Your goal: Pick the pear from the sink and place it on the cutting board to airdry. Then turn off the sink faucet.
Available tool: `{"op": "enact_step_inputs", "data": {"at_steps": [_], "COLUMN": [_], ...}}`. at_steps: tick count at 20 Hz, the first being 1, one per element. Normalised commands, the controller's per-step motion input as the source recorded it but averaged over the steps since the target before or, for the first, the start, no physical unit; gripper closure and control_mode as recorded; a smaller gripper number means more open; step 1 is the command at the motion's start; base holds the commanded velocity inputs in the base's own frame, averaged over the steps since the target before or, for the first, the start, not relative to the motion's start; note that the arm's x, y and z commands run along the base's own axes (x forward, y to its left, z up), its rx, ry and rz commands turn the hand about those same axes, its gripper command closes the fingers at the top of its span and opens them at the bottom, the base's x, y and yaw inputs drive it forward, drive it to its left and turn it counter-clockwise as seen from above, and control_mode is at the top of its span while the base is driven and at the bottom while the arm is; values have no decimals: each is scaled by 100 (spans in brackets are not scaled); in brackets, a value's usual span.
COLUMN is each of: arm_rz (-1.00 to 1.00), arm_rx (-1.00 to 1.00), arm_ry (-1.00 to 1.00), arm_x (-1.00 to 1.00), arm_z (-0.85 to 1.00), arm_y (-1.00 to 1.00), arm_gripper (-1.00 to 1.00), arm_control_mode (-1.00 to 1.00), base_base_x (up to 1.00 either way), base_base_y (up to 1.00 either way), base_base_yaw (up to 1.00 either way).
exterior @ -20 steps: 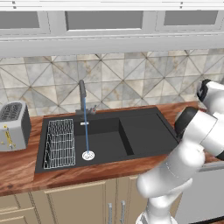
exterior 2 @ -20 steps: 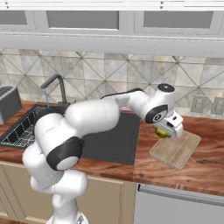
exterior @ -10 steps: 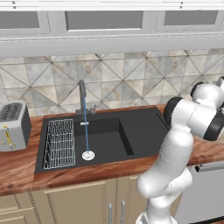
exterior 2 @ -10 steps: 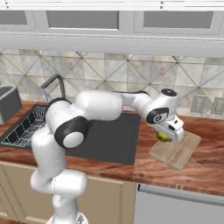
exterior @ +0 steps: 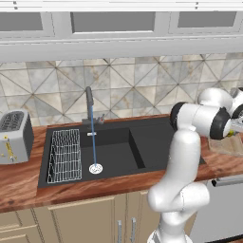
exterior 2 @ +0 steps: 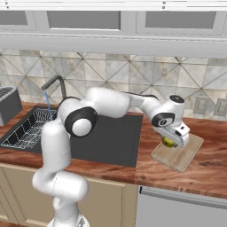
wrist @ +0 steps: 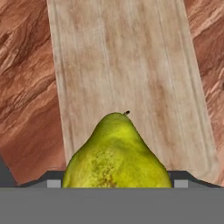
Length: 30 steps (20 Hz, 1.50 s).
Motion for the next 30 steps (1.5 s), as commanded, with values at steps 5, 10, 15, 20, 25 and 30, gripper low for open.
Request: {"op": "enact_step_inputs", "data": {"at_steps": [5, 10, 15, 20, 25, 30], "arm_rz": [0, 0, 0, 0, 0, 0], "arm_rx": [5, 5, 4, 2, 0, 0], "arm_ry": [6, 6, 5, 6, 8, 3], "arm_x": [38, 35, 21, 20, 20, -1], "arm_z": [-31, -30, -29, -32, -33, -13], "arm_y": [-12, -17, -17, -2, 0, 2], "arm_gripper": [100, 100, 100, 100, 100, -100], "arm_control_mode": [-100, -100, -100, -100, -100, -100], "base_base_x": [0, 0, 0, 0, 0, 0], "base_base_y": [0, 0, 0, 0, 0, 0], "base_base_yaw": [0, 0, 0, 0, 0, 0]}}
